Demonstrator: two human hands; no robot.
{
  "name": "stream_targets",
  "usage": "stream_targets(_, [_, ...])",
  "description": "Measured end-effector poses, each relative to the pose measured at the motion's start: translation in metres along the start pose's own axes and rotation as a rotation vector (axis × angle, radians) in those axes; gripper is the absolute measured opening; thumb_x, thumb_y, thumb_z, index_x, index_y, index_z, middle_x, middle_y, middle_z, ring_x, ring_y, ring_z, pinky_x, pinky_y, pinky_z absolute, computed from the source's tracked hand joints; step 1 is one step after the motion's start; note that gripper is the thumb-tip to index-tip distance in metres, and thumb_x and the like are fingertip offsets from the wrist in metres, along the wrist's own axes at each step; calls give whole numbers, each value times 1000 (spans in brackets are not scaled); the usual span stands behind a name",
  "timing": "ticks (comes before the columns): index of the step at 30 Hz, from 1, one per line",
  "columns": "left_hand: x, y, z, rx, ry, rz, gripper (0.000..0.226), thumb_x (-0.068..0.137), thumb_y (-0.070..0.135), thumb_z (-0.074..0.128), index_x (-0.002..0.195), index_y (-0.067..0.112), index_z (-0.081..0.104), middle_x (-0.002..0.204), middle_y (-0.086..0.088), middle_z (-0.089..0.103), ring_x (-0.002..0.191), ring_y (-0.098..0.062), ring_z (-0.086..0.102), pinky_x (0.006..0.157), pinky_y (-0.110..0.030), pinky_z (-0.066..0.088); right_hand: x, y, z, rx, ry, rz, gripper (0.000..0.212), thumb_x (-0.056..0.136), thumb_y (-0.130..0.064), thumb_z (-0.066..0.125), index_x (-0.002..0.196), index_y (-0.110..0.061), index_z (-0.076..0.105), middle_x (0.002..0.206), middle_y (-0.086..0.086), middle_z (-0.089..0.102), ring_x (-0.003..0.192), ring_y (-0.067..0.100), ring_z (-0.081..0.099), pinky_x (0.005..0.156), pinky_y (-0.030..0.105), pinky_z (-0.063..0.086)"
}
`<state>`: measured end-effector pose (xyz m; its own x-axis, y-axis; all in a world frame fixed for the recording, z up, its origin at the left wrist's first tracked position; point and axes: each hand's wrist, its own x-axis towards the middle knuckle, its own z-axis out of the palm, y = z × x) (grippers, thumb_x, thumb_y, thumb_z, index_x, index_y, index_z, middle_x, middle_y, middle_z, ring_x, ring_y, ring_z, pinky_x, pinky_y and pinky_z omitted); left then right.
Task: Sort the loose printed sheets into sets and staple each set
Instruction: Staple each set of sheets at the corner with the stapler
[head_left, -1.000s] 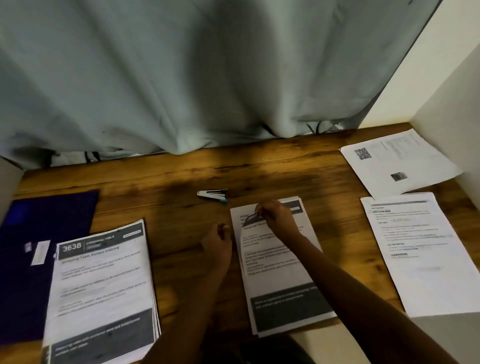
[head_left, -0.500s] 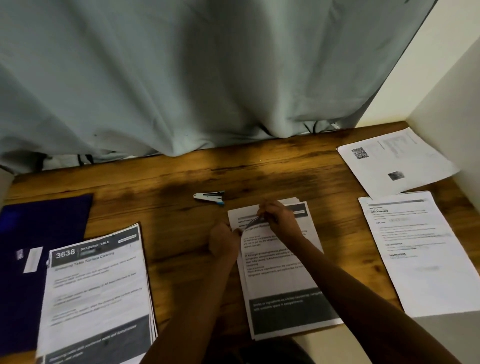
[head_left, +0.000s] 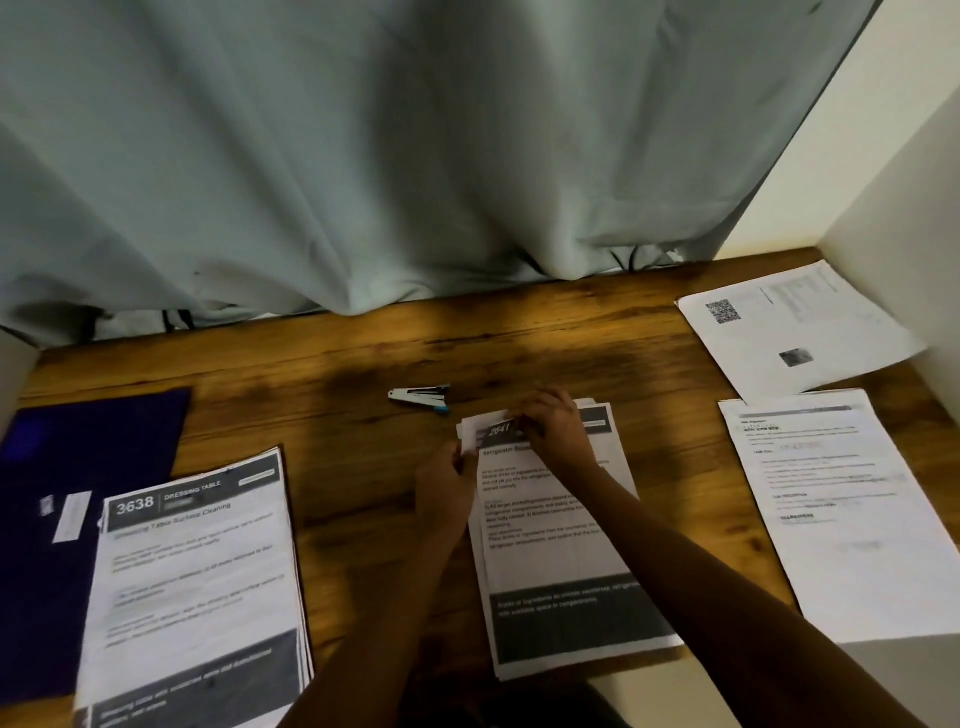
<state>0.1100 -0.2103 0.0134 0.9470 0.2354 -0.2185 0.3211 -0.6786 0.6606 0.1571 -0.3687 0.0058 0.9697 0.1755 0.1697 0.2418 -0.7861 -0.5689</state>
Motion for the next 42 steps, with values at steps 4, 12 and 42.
stream_targets(4, [-1, -4, -1, 44, 3, 5, 21, 99, 29, 46, 86, 17, 56, 70, 11, 49, 60, -2, 48, 50, -11, 30, 4, -4, 2, -31, -57, 45, 23, 88, -14, 60, 109, -18, 68, 115, 0, 65, 125, 21, 40, 106, 39, 32])
stream_targets(12, [-8, -3, -3, 7, 50, 87, 26, 98, 28, 47, 110, 12, 63, 94, 1, 66, 69, 1, 51, 53, -7, 33, 8, -13, 2, 50, -37, 55, 23, 87, -12, 61, 108, -19, 68, 111, -3, 66, 122, 20, 41, 102, 34, 31])
stream_targets(42, [-21, 7, 11, -240, 98, -107, 23, 98, 22, 47, 92, 5, 61, 89, -8, 64, 74, -11, 57, 55, -10, 37, 9, -45, 1, 273, -145, 52, 15, 89, -13, 59, 101, -14, 69, 112, 2, 66, 125, 19, 44, 104, 37, 36])
